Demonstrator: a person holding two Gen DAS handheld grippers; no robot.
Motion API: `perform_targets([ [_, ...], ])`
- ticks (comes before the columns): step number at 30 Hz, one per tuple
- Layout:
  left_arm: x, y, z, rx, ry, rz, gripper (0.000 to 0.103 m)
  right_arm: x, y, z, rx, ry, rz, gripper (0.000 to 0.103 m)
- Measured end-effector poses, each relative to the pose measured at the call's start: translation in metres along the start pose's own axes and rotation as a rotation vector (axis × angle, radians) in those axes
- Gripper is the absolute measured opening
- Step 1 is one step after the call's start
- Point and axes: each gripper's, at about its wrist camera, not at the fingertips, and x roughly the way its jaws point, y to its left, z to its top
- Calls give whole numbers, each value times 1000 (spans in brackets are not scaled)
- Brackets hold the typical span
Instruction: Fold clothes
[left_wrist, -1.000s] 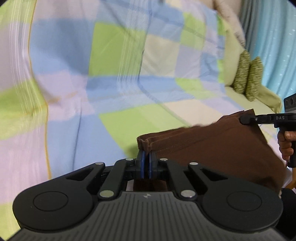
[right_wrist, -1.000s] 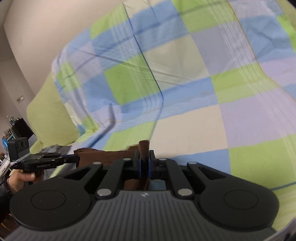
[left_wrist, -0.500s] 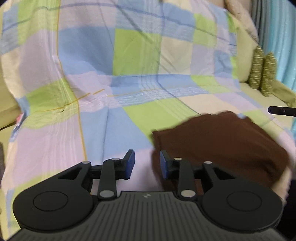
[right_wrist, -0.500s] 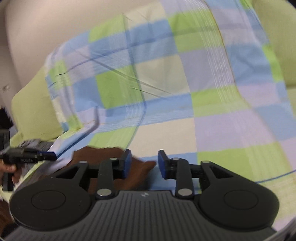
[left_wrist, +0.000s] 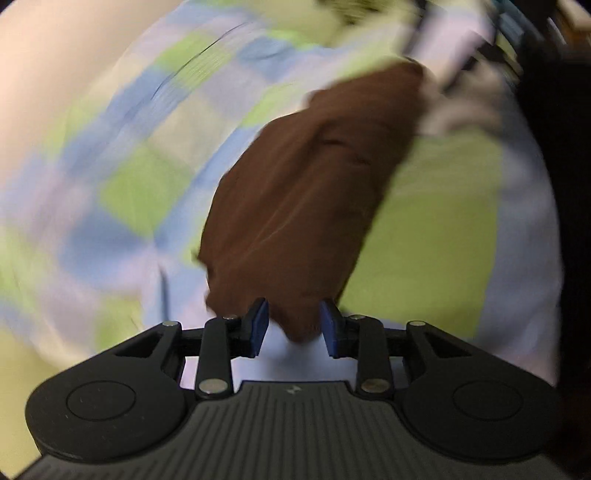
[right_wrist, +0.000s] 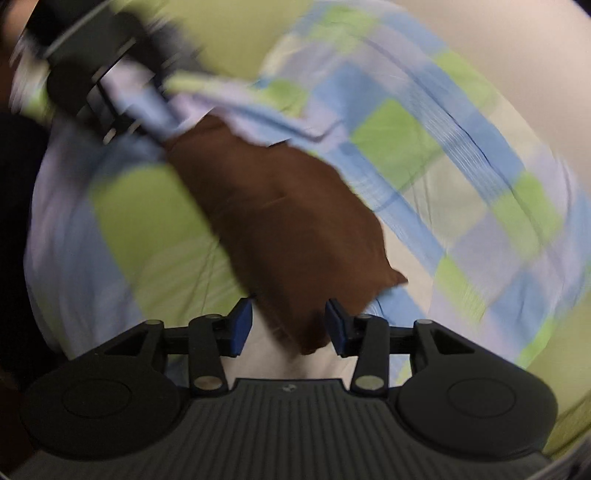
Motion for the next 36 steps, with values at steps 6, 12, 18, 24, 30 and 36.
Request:
perform_targets([
  [6,24,-28,14,204,-7,67,20,20,37,15,-299,-1,-135,40],
  [12,29,-12,-5,146,28,59,5,51,50,14,-426,40,-162,20],
  [18,27,-7,-16,89,39,28,5,46,34,-10,-342,75,-153,19],
  [24,9,15,-21,-74,1,-1,21,34,33,-9,-347,79,-165,31],
  [30,-9,51,-14,-280,-137,-43,40,14,34,13,-328,-47,-144,48],
  [36,30,46,-6,-218,-23,-97,40,46,42,17,-415,15,-113,51],
])
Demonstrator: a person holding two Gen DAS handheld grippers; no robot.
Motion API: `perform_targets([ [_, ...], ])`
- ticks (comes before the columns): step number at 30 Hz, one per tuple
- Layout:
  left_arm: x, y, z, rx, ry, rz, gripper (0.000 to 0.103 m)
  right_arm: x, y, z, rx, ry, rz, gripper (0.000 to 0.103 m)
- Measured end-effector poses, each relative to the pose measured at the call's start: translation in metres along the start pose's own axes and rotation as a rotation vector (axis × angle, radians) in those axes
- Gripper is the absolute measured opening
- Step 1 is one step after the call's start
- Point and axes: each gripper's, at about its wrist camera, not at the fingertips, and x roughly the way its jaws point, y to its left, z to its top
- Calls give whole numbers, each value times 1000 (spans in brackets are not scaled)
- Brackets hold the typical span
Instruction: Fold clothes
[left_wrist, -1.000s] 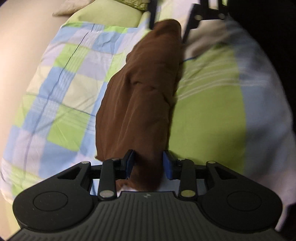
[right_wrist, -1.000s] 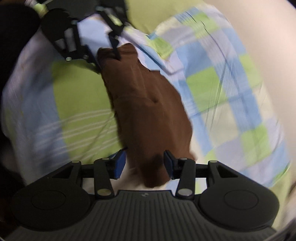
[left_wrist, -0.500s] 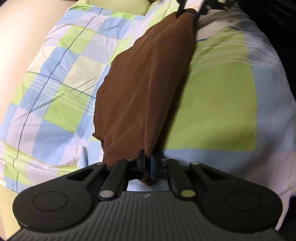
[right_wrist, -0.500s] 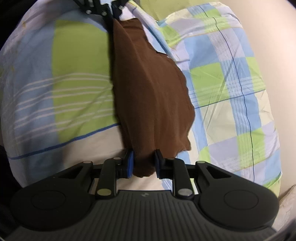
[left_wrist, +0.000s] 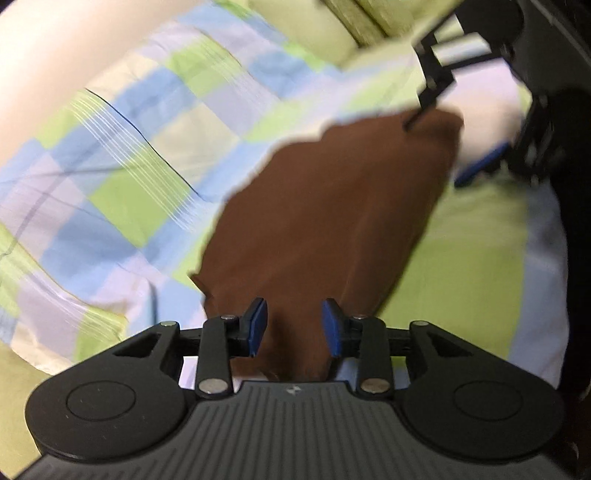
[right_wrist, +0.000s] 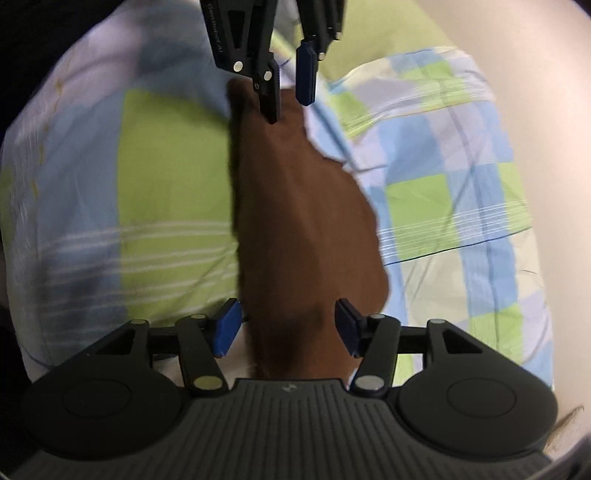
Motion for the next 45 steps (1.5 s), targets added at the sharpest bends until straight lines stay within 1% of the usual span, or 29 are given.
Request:
perform_targets([
  [3,7,1,-6,-36,30,-30,40,5,-5,-5,30,18,24,51],
  [5,8,1,-10,-56,32,-38,40,5,-6,-8,40,21,30,52],
  [18,9,1,-11,-62,31,-43,40,-1,-10,-14,46,33,46,52],
  [22,8,1,-12,-63,29,-43,41,-3,-14,-18,54,48,44,52],
  [25,-2,2,-14,-63,20,-24,42,-5,-17,-21,61,60,41,52],
  [28,-22,1,-19,-54,-25,13,44,-12,-20,-23,84,66,39,53],
  [29,-27,0,-20,-47,-40,13,46,-16,-22,-23,98,63,38,53],
  [30,-33,-5,-20,-18,-58,12,47,-19,-23,-23,109,59,38,54],
  [33,-43,-30,-16,111,-106,6,48,-19,-19,-18,115,43,43,54],
  [36,-29,-50,-7,181,-103,2,48,-12,-13,-10,94,28,42,54],
  [38,-20,-58,-1,201,-98,12,48,-8,-12,-5,90,19,26,54],
  [41,1,-68,10,220,-88,45,48,-1,-17,-3,113,20,10,52],
  [42,8,-73,11,256,-89,70,48,2,-17,-4,113,22,7,52],
  [43,15,-78,11,301,-90,98,48,4,-16,-6,93,21,7,49],
  [45,21,-71,10,294,-78,104,48,8,-14,-12,53,18,6,46],
])
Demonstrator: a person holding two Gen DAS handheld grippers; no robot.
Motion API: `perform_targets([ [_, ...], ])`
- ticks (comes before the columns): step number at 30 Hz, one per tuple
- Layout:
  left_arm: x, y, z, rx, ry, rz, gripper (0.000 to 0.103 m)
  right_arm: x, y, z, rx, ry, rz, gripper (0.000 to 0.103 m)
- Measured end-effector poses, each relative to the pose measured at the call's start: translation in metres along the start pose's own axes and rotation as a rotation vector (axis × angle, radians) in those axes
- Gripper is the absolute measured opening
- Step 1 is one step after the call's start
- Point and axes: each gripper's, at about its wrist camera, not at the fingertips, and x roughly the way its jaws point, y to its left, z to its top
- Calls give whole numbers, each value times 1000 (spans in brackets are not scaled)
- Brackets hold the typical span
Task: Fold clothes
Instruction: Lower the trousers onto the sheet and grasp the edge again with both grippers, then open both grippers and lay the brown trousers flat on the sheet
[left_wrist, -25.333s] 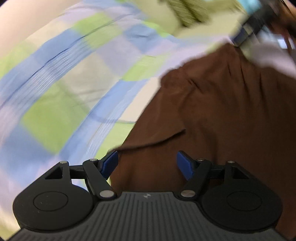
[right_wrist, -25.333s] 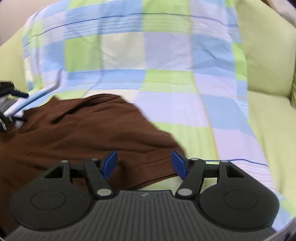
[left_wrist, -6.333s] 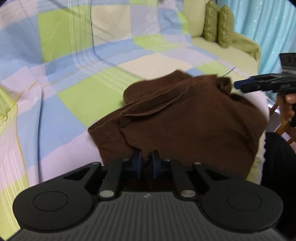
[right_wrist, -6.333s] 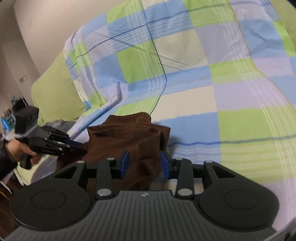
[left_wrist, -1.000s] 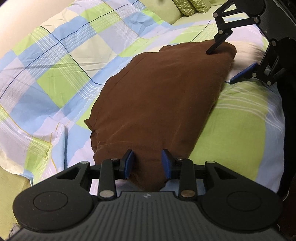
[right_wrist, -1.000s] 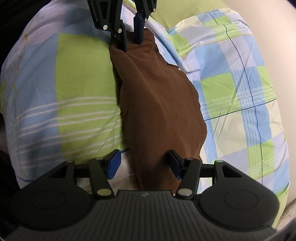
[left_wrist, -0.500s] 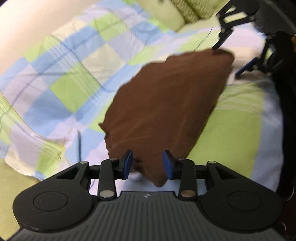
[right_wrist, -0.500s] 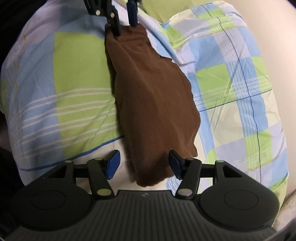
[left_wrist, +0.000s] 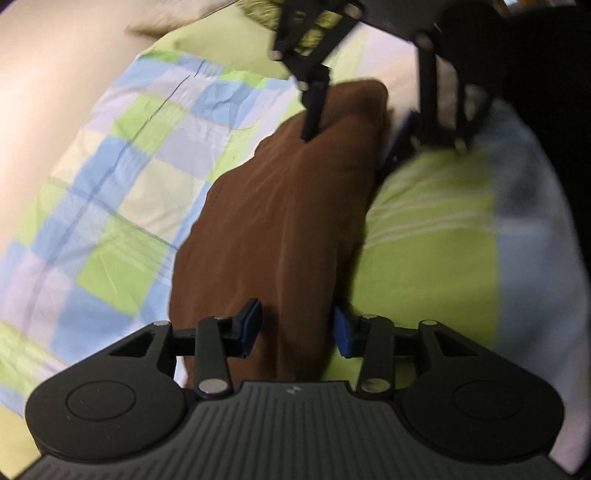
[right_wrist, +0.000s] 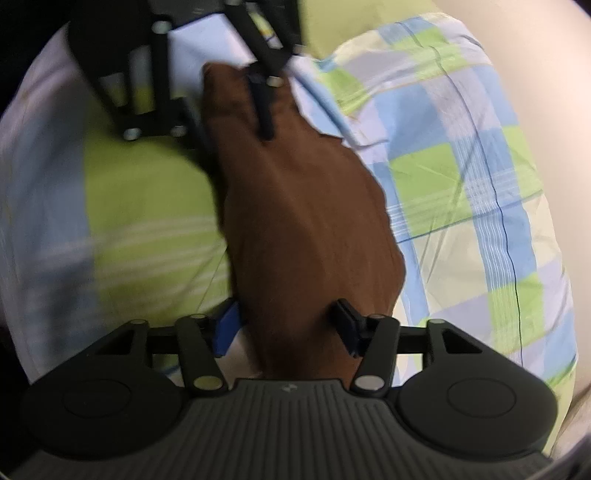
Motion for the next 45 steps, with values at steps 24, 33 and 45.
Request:
perform_targets([
  [24,-4,-3,-21,-172,136,-28,11,4,-1,-47,39,39,-32,20],
  [33,-40,32,-47,-294,146,-56,39,-23,-7,-68,153,89,-73,33],
  [45,-18,87,-9,-506,14,5,41,-33,-82,-66,810,-133,-76,32],
])
